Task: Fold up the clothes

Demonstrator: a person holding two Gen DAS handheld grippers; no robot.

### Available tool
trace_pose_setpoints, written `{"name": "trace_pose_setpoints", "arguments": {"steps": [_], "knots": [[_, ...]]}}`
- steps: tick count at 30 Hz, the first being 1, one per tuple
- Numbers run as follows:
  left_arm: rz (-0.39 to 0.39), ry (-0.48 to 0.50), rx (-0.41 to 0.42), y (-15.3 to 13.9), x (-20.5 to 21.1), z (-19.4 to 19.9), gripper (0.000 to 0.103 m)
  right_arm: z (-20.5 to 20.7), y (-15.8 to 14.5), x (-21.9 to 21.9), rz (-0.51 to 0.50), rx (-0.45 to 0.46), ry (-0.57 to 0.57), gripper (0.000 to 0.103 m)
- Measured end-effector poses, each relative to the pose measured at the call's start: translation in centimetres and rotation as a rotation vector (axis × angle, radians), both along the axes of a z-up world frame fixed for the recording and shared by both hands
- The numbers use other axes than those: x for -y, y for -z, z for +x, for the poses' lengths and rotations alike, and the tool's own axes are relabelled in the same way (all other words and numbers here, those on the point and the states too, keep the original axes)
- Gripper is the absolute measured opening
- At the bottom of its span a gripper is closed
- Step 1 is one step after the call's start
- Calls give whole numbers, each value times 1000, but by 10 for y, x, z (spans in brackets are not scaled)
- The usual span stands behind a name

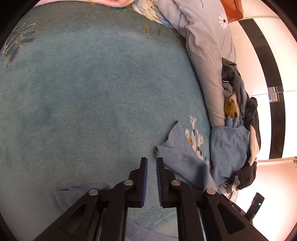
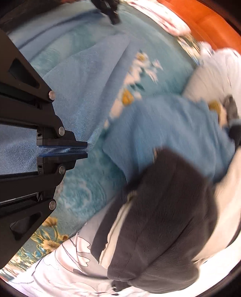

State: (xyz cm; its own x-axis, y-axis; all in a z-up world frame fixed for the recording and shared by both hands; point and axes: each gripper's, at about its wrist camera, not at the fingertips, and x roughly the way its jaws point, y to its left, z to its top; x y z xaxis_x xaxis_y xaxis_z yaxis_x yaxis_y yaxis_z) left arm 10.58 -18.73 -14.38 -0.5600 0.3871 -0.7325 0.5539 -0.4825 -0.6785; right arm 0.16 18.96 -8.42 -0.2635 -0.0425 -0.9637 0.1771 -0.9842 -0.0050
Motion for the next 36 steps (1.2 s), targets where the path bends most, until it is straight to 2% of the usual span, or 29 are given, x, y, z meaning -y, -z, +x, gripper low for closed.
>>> {"name": "trace_pose_setpoints", "arguments": {"steps": [2, 7, 9, 12, 15, 16, 17, 18, 22, 26, 28, 29, 31, 34, 36], "knots": [[38, -23, 4, 3, 1, -4, 31, -10, 5, -7, 9, 0, 36, 4], [138, -56, 26, 13, 0, -22, 42, -5, 17, -2, -32, 33, 55, 4], [182, -73, 56, 18, 0, -30, 43, -2, 16, 2, -32, 34, 41, 4], [206, -84, 83, 19, 1, -41, 43, -1, 12, 4, -39, 32, 35, 4], [175, -65, 98, 15, -2, -47, 40, -2, 10, 4, -46, 33, 32, 4], [149, -50, 96, 12, -4, -48, 29, -2, 10, 5, -47, 33, 30, 4], [114, -32, 93, 8, -6, -49, 11, -2, 10, 5, -48, 34, 29, 4], [82, -16, 93, 5, -8, -50, 4, -2, 10, 6, -50, 35, 27, 4], [17, 22, 19, -15, -8, -56, 4, -3, 8, 6, -53, 27, 26, 4], [-63, 48, -165, -59, 5, -62, 4, 0, -10, 2, -88, -34, 48, 4], [-136, 80, -200, -74, 6, -62, 4, 4, -14, 3, -115, -38, 47, 4], [-154, 92, -190, -73, 7, -62, 4, 6, -15, 4, -128, -40, 46, 4], [-138, 87, -102, -50, 9, -60, 4, 2, -7, 8, -115, -11, 33, 4], [-62, 29, 4, -12, 17, -43, 4, 5, 3, 11, -114, 17, 29, 4], [4, -13, 32, 3, 22, -30, 5, 6, 8, 12, -117, 27, 30, 4]]}}
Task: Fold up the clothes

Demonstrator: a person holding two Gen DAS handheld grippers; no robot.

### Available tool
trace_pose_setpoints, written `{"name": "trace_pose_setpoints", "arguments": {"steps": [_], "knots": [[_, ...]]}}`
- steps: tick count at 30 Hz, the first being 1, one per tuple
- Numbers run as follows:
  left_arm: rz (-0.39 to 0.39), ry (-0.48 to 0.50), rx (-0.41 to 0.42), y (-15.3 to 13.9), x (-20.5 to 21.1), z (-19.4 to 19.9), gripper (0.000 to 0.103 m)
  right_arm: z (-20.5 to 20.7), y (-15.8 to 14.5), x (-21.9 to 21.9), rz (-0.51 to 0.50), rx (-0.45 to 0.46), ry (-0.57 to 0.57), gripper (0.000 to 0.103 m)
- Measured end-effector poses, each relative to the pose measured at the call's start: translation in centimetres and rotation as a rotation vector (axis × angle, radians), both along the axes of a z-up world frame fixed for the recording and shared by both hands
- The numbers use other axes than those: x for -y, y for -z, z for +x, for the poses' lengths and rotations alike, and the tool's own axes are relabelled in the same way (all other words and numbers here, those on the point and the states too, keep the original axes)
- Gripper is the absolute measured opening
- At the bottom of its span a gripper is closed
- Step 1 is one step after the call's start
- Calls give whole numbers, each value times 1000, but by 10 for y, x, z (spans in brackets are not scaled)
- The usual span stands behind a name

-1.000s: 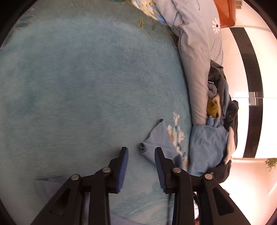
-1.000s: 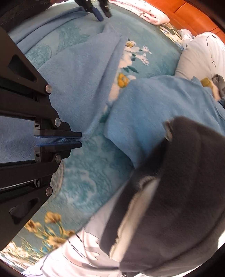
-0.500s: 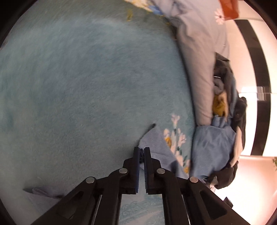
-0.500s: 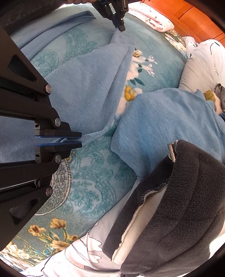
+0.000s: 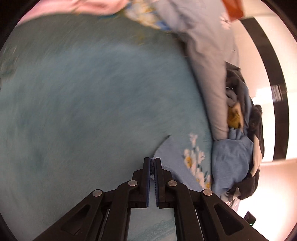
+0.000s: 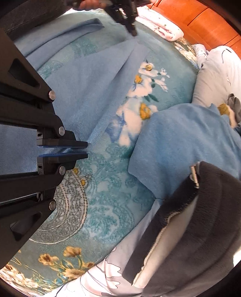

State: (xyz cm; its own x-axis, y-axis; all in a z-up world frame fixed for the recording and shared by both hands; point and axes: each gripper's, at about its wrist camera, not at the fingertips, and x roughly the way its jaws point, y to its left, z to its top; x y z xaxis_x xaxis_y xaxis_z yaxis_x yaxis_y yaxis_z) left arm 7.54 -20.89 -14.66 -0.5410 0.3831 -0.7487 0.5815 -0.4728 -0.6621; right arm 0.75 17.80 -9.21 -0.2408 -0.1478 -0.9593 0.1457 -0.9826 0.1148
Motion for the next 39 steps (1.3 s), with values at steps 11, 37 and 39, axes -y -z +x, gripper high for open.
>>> {"name": "trace_pose_setpoints", "arguments": {"steps": [11, 37, 39], "knots": [[225, -134, 77, 6, -3, 18, 42, -7, 0, 4, 32, -16, -41, 7], [260, -72, 140, 4, -29, -11, 22, -77, 25, 165, -127, 54, -457, 29], [238, -67, 129, 1, -28, -7, 5, -77, 23, 164, -121, 43, -456, 16]]}}
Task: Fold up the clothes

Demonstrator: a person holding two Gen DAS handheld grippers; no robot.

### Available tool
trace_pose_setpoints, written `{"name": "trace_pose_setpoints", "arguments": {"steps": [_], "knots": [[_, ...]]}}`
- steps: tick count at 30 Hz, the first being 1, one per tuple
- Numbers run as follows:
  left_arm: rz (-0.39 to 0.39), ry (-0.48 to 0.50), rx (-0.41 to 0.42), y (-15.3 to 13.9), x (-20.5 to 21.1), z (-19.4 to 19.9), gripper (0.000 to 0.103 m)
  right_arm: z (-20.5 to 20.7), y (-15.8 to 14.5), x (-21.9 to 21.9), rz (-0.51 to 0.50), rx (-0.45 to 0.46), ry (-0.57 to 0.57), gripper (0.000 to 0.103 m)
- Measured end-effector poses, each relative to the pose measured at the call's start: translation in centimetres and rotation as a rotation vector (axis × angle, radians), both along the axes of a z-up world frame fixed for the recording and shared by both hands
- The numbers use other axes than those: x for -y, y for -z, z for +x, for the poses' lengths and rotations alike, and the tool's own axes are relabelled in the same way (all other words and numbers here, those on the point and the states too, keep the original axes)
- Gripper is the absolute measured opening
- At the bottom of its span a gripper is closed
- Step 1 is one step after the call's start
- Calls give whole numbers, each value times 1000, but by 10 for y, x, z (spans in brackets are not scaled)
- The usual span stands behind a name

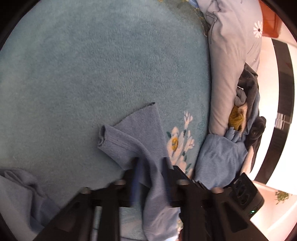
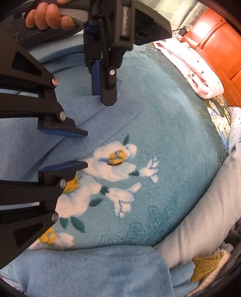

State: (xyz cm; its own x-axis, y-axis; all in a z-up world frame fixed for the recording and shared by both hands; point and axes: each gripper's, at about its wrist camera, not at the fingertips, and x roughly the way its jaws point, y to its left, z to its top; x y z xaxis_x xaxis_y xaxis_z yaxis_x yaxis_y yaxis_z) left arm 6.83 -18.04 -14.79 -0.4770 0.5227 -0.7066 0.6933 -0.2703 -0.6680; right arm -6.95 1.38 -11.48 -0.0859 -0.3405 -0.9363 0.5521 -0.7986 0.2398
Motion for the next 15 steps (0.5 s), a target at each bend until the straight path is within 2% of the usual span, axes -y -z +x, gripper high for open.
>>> {"name": "trace_pose_setpoints", "arguments": {"steps": [3, 5, 6, 8, 10, 13, 15], "knots": [[-35, 3, -35, -8, 3, 7, 3, 1, -4, 0, 6, -18, 2, 3], [-66, 26, -86, -20, 8, 16, 3, 1, -6, -1, 10, -30, 4, 2], [-90, 40, -121, -26, 8, 4, 3, 1, -7, -1, 12, -36, 5, 2], [-142, 55, -177, -40, 11, -7, 3, -9, -28, -6, -12, -114, 64, 2], [-158, 47, -201, -45, 17, -1, 3, -14, -31, -6, -15, -120, 75, 2], [-182, 61, -136, -29, 14, -2, 3, -22, -35, -6, -17, -126, 88, 2], [-211, 87, -90, -15, 11, -4, 3, -19, -19, 3, 36, -117, 59, 2]]}}
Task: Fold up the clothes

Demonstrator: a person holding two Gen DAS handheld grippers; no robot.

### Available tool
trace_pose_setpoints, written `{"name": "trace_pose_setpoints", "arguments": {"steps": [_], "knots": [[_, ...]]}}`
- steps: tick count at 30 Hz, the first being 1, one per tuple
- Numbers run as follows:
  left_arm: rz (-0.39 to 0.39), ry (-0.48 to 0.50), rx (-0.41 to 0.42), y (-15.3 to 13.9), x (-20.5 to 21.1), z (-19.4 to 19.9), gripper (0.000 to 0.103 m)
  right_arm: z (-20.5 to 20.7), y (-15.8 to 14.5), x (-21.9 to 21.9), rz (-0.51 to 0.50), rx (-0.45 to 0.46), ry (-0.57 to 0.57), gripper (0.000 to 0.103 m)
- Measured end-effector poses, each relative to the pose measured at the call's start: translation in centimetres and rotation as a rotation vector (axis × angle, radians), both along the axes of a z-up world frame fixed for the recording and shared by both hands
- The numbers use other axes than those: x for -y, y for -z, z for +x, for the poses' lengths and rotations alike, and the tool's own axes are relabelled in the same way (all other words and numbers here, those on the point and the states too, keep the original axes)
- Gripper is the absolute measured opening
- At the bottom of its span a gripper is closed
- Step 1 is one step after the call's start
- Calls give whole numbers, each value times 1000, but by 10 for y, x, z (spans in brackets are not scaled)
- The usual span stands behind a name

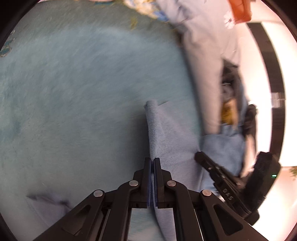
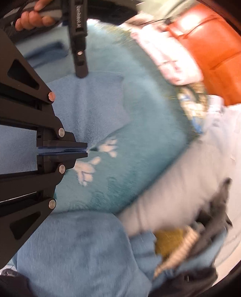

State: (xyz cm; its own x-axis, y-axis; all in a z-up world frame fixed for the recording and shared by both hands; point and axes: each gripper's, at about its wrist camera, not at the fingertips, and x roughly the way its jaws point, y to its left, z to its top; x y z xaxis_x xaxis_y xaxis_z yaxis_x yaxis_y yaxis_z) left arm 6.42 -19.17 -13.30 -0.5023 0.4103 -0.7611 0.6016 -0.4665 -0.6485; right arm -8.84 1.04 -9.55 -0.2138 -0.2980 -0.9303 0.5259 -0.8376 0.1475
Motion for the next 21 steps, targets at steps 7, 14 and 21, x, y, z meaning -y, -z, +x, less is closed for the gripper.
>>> {"name": "trace_pose_setpoints", "arguments": {"steps": [7, 14, 21], "knots": [[-83, 30, 71, 5, 10, 0, 2, -3, 17, 3, 21, 58, 46, 2], [-59, 17, -20, -26, 31, 37, 4, 3, -7, -25, -27, 31, 147, 22], [-147, -26, 104, -35, 45, 88, 26, 78, -39, -108, -107, 43, 366, 26]]}}
